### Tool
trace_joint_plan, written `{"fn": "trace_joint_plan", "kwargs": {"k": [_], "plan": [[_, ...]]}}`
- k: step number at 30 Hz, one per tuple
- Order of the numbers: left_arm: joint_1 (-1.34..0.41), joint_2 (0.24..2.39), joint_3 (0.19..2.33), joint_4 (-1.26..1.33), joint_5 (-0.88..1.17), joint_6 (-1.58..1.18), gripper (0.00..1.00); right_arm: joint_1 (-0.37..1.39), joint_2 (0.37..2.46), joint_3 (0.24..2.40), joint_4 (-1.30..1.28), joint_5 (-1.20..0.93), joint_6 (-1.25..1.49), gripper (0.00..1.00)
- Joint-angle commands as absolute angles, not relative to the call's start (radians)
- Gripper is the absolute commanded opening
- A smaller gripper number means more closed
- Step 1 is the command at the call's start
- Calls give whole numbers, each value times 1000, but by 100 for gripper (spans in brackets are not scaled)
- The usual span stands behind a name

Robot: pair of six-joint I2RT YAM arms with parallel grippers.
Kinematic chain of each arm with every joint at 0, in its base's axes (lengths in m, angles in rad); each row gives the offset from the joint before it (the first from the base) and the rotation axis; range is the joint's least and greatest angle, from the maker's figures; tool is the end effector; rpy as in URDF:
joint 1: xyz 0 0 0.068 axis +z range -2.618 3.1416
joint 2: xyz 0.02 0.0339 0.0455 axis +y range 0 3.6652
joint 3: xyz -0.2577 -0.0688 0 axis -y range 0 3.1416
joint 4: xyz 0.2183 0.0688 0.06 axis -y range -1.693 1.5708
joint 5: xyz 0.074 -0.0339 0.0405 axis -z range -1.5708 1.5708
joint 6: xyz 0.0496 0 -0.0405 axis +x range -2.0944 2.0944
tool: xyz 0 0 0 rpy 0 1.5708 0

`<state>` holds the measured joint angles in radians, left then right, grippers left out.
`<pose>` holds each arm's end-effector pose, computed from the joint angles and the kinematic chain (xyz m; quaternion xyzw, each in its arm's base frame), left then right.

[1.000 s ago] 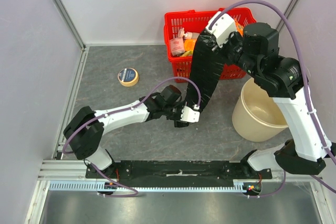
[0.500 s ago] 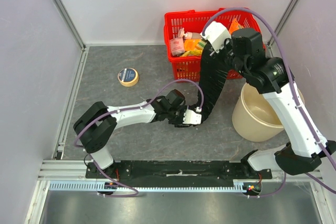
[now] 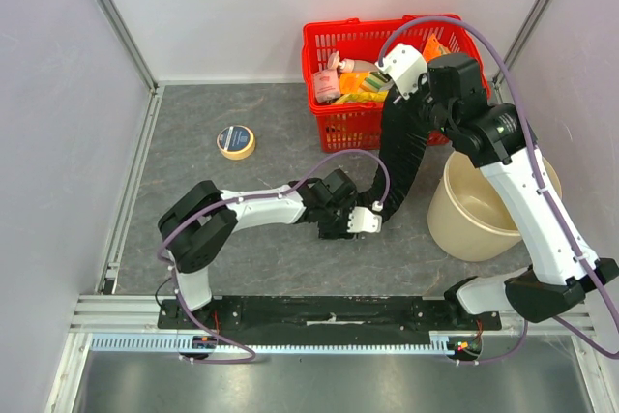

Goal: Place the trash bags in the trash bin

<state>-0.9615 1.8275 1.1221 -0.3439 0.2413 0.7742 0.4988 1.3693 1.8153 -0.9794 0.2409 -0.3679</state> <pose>0.1914 -0.2949 0.1610 0.7519 0.5964 -0.1397 0.2439 0.2205 0.1067 0.4522 -0.3080 0.8075 -0.0719 0.4979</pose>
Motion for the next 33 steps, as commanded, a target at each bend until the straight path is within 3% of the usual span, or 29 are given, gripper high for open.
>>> {"fn": "trace_joint_plan", "kwargs": {"k": [1, 6, 10, 20, 33], "plan": [[-968, 1876, 1160, -376, 221, 770, 61, 486, 1336, 1801, -943, 216, -374, 0], [-966, 1925, 1183, -442, 212, 825, 59, 472, 1325, 1781, -940, 204, -376, 0], [-966, 1956, 1186, -486, 222, 861, 52, 459, 1322, 1770, -936, 196, -382, 0], [-966, 1964, 1134, -483, 230, 867, 3, 425, 1328, 1755, -933, 150, -380, 0], [-896, 1744, 1049, -517, 322, 816, 2, 423, 1339, 1632, -965, 9, -334, 0]]}}
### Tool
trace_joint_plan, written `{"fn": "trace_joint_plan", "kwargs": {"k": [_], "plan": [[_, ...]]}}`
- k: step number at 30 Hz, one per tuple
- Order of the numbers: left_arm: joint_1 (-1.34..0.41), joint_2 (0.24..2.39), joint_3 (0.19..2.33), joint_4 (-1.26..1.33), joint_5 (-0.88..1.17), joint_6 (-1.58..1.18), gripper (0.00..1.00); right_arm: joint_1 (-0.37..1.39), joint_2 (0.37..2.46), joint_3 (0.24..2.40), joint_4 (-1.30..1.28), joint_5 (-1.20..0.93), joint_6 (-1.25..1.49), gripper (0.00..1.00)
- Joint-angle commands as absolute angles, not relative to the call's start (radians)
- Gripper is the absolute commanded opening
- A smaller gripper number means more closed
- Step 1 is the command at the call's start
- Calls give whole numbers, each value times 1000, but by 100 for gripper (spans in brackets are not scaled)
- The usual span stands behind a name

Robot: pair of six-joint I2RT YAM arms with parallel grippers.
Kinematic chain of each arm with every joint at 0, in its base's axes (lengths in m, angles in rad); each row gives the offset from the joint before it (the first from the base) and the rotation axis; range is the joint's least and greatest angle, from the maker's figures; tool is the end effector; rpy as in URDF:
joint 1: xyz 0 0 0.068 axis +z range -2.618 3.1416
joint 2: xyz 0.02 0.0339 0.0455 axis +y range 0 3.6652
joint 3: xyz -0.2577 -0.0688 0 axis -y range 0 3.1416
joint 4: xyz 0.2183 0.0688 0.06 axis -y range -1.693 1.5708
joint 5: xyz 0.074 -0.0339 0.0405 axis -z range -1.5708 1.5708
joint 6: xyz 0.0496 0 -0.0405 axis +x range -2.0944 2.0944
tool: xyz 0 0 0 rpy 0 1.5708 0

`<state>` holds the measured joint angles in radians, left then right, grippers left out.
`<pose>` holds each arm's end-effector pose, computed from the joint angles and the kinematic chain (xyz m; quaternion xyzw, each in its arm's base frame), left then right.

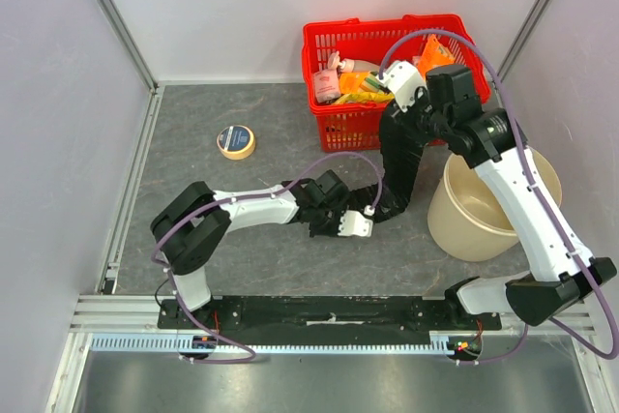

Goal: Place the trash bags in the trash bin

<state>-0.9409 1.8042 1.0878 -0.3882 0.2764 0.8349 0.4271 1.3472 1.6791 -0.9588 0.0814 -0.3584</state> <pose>0.1884 -0.2814 0.1574 0.7677 0.5834 -0.1460 0.2214 0.2289 0.0997 0.4202 -0.3235 0.8293 -0.0206 0.4552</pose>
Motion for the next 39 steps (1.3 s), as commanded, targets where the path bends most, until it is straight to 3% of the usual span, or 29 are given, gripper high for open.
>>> {"fn": "trace_joint_plan", "kwargs": {"k": [1, 13, 14, 18, 19, 20, 22, 35, 39], "plan": [[-884, 1729, 1046, -520, 331, 818, 2, 423, 1341, 1617, -963, 6, -331, 1], [-824, 1701, 1043, -514, 383, 772, 2, 423, 1368, 1471, -908, 3, -324, 8], [-825, 1703, 1051, -505, 388, 752, 5, 423, 1371, 1465, -905, 3, -322, 8], [-824, 1701, 1089, -485, 413, 677, 41, 425, 1377, 1450, -897, -23, -319, 9], [-824, 1698, 1098, -480, 416, 657, 64, 425, 1378, 1447, -896, -23, -318, 9], [-825, 1698, 1107, -474, 411, 634, 73, 423, 1378, 1444, -896, -23, -318, 9], [-822, 1694, 1130, -462, 396, 594, 81, 422, 1376, 1437, -896, -23, -316, 10], [-741, 1706, 1170, -403, 186, 344, 88, 422, 1370, 1401, -877, -32, -304, 11], [-721, 1749, 1190, -420, 202, 295, 89, 423, 1365, 1394, -873, -34, -298, 11]]}}
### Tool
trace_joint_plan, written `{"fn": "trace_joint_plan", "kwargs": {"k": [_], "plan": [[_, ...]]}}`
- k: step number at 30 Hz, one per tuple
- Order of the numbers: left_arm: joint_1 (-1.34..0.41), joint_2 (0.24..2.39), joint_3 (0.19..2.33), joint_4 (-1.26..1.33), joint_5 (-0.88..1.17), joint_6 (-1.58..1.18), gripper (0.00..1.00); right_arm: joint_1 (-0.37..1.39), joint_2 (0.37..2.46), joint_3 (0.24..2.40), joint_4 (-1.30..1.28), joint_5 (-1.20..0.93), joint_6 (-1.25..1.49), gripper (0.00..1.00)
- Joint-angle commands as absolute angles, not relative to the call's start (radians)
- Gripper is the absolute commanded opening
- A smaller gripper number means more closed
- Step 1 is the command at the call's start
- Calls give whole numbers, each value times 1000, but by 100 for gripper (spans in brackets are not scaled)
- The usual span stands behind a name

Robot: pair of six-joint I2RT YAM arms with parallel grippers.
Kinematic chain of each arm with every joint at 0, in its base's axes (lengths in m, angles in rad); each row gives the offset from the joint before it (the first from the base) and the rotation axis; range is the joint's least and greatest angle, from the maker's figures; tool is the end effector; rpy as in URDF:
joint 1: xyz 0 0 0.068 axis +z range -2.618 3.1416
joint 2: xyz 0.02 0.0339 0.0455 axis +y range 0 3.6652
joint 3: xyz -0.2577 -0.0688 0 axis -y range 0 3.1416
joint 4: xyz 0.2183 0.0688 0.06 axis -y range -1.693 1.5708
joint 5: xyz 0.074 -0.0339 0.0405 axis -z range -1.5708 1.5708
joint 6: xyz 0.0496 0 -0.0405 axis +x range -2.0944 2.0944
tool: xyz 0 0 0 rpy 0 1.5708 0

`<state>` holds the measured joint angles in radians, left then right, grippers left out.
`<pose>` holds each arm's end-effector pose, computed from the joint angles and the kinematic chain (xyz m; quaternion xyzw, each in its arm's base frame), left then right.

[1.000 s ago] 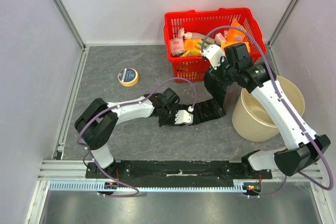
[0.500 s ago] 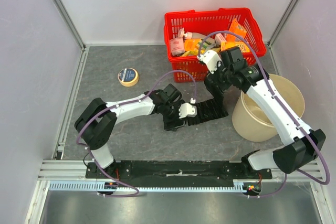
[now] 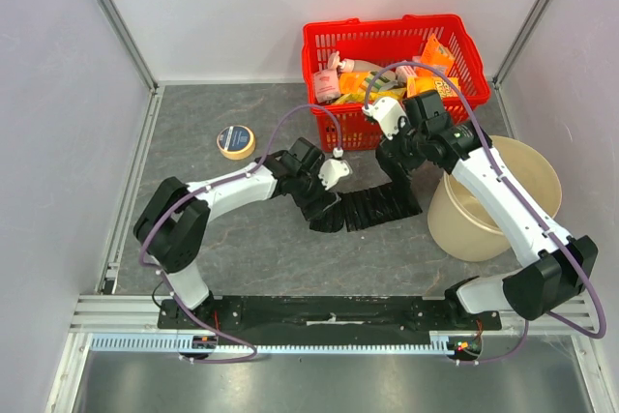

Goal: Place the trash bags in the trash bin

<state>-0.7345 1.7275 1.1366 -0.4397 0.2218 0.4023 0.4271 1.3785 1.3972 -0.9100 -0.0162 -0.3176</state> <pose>0.2434 -0.2345 0.1913 0.5405 0.7913 -0.1490 0.2439 0.2414 0.1107 0.3344 -0.3455 0.8772 0.0259 0.3323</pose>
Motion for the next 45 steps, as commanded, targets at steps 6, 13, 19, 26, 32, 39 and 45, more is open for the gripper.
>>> {"fn": "trace_joint_plan", "kwargs": {"k": [6, 13, 19, 26, 32, 39, 45], "plan": [[-715, 1816, 1218, -426, 207, 262, 90, 422, 1355, 1376, -867, -37, -290, 11], [-709, 1874, 1216, -423, 196, 256, 90, 422, 1338, 1362, -868, -37, -295, 11], [-710, 1896, 1210, -425, 256, 259, 79, 422, 1327, 1341, -865, -38, -293, 11], [-712, 1908, 1200, -422, 353, 255, 46, 423, 1327, 1333, -864, -29, -290, 13], [-710, 1928, 1200, -420, 379, 255, 2, 423, 1327, 1324, -864, -25, -285, 17], [-669, 1843, 1190, -422, 426, 258, 2, 423, 1325, 1342, -870, -6, -291, 43], [-601, 1743, 1195, -437, 515, 264, 2, 423, 1356, 1413, -914, -84, -313, 58]]}}
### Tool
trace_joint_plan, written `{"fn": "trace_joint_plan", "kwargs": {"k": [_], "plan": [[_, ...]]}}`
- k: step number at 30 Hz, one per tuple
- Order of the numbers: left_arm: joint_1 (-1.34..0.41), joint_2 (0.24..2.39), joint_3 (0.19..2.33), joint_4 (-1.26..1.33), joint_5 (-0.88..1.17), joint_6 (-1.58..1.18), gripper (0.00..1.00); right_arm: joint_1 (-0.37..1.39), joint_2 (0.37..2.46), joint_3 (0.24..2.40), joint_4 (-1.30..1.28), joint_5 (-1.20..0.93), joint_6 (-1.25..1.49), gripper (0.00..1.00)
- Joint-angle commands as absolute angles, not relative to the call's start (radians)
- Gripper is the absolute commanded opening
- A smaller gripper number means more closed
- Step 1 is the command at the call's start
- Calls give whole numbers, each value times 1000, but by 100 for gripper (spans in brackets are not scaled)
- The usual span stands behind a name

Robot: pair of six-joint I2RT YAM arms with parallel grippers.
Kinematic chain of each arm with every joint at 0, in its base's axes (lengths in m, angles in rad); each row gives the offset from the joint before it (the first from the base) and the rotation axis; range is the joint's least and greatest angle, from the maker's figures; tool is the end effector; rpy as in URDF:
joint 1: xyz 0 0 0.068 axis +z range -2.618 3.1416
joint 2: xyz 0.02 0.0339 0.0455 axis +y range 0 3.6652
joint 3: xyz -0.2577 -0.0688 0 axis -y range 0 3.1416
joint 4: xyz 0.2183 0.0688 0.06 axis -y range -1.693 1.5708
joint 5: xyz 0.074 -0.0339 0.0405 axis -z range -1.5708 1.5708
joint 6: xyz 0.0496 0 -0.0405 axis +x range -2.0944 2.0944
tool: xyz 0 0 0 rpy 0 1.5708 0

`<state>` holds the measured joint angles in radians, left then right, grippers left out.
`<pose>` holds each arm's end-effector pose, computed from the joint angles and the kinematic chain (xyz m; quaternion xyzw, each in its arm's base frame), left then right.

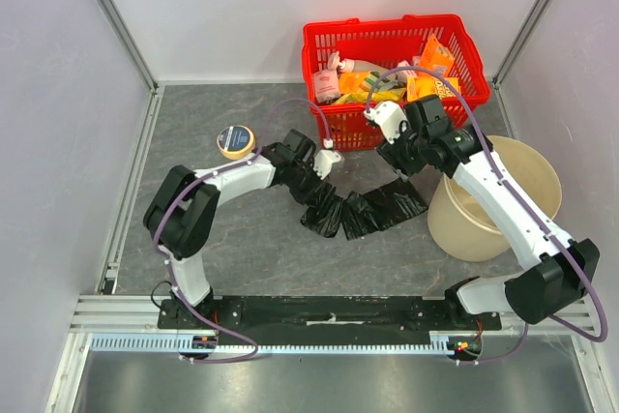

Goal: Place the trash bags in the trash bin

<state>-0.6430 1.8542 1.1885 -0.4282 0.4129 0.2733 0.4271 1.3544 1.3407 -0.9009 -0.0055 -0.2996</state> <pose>0.2727 -0.2292 0.1672 0.4641 0.8316 -0.2383 0.1906 0.2358 0.1076 0.3243 -0.3373 0.8845 0.0231 0.3214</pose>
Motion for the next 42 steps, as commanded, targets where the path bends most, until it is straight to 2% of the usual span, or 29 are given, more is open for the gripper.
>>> {"fn": "trace_joint_plan", "kwargs": {"k": [1, 5, 7, 11, 16, 23, 25, 37, 42], "plan": [[-591, 1726, 1193, -439, 540, 267, 2, 422, 1359, 1408, -916, -128, -317, 60], [-560, 1661, 1175, -448, 649, 304, 2, 423, 1394, 1352, -896, -357, -354, 71], [-554, 1640, 1169, -460, 695, 327, 2, 423, 1417, 1309, -853, -422, -357, 73], [-548, 1609, 1151, -479, 744, 360, 2, 423, 1508, 1232, -749, -480, -344, 76], [-542, 1580, 1143, -534, 830, 448, 2, 425, 1578, 1189, -664, -525, -429, 88], [-542, 1529, 1144, -629, 879, 583, 2, 426, 1660, 1256, -686, -632, -535, 94], [-541, 1520, 1149, -650, 885, 609, 2, 426, 1683, 1272, -698, -673, -555, 98], [-543, 1493, 1192, -732, 904, 722, 2, 433, 1818, 1311, -701, -870, -733, 98], [-543, 1505, 1221, -727, 885, 669, 2, 448, 1859, 1341, -709, -855, -692, 98]]}}
